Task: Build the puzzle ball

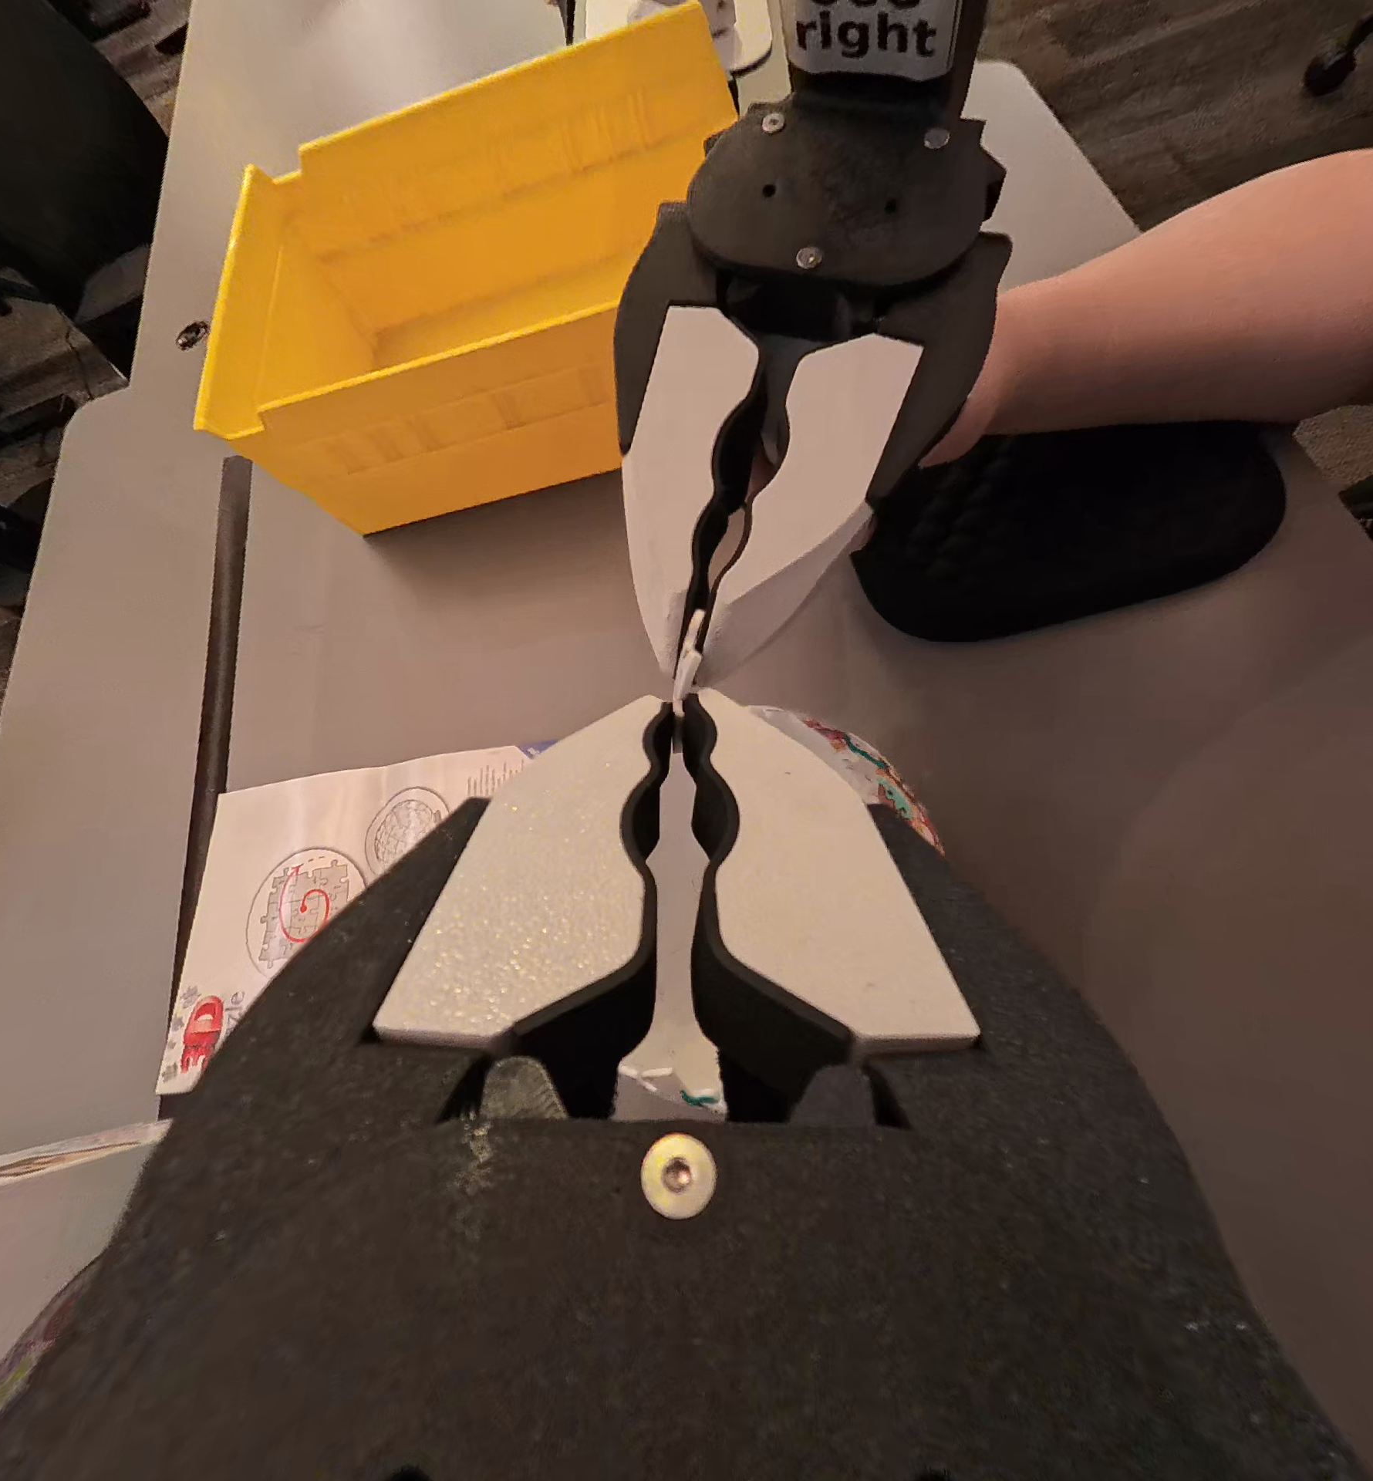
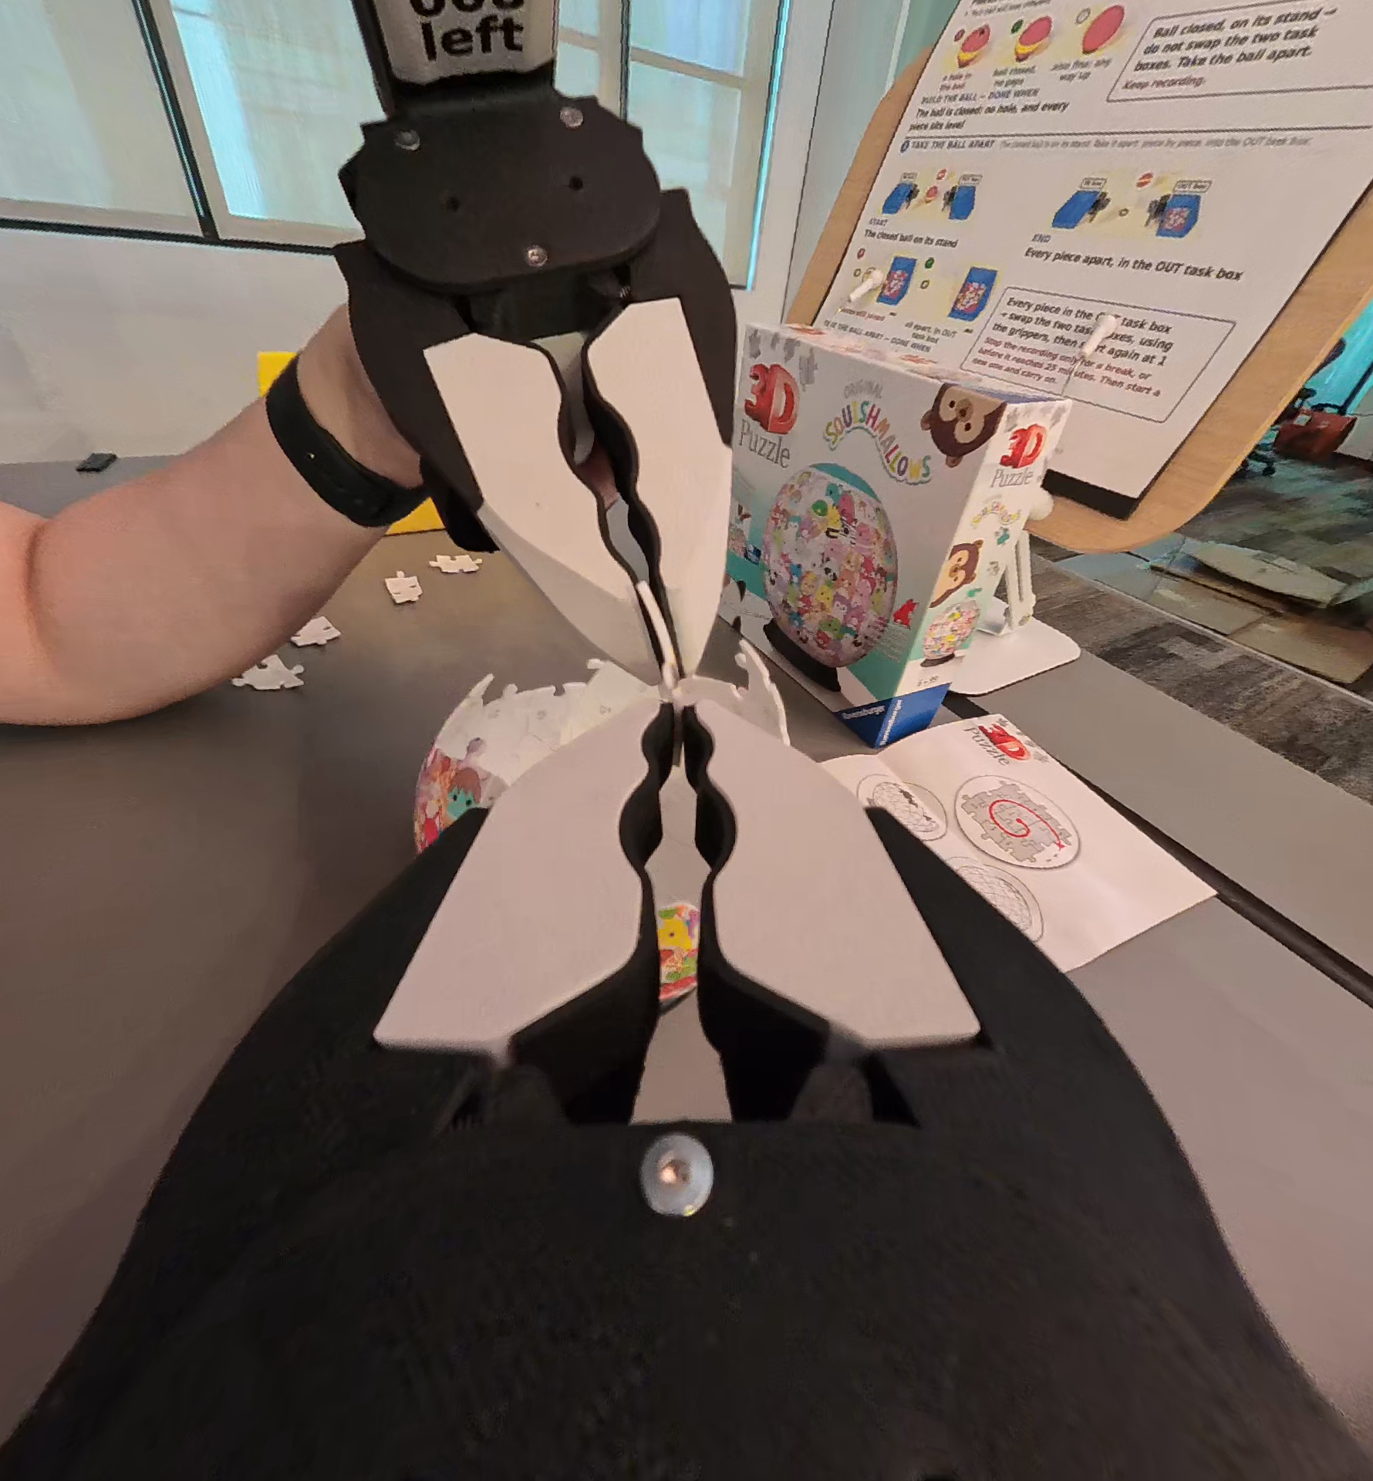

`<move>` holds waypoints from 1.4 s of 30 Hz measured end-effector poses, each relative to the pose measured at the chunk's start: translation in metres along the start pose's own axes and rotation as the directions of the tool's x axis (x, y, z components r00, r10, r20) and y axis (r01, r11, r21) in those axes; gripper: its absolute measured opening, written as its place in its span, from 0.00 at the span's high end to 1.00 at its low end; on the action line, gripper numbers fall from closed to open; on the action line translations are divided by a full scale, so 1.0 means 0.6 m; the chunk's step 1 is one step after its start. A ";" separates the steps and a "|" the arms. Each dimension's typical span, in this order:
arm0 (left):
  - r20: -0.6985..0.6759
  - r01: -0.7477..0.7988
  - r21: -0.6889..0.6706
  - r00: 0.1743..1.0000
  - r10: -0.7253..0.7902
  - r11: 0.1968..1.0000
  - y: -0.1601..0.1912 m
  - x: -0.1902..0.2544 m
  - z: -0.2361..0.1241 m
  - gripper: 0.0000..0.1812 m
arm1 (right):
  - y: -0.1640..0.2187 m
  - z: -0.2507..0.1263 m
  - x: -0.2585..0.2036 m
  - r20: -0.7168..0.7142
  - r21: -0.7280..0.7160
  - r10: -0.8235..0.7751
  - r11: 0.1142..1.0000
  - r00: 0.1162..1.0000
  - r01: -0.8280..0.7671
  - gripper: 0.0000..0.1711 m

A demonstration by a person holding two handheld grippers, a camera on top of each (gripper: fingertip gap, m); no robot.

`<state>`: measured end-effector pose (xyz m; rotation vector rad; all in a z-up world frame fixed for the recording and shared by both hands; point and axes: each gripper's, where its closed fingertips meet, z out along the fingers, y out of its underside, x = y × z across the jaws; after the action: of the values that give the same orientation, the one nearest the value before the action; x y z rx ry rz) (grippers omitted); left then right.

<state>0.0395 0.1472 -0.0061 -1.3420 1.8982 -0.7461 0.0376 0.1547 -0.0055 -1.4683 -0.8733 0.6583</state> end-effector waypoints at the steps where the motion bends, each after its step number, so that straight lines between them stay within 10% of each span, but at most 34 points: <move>1: 0.000 0.002 0.014 1.000 -0.002 1.000 -0.003 -0.001 -0.001 0.99 | -0.003 -0.001 0.000 -0.002 0.005 0.007 1.000 1.000 -0.007 0.98; 10: 0.268 0.027 0.024 0.963 -0.032 0.999 0.024 -0.086 -0.060 0.89 | -0.008 -0.022 0.039 -0.072 0.051 0.112 0.993 0.991 -0.109 0.98; 42: 0.123 0.223 -0.153 0.971 -0.205 0.963 0.093 -0.071 0.002 0.98 | 0.030 -0.022 0.060 -0.084 -0.029 0.164 0.986 0.983 -0.167 0.98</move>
<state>0.0191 0.2046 -0.0414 -1.6785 1.7809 -0.6166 0.0709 0.1776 -0.0183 -1.6012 -0.7090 0.7037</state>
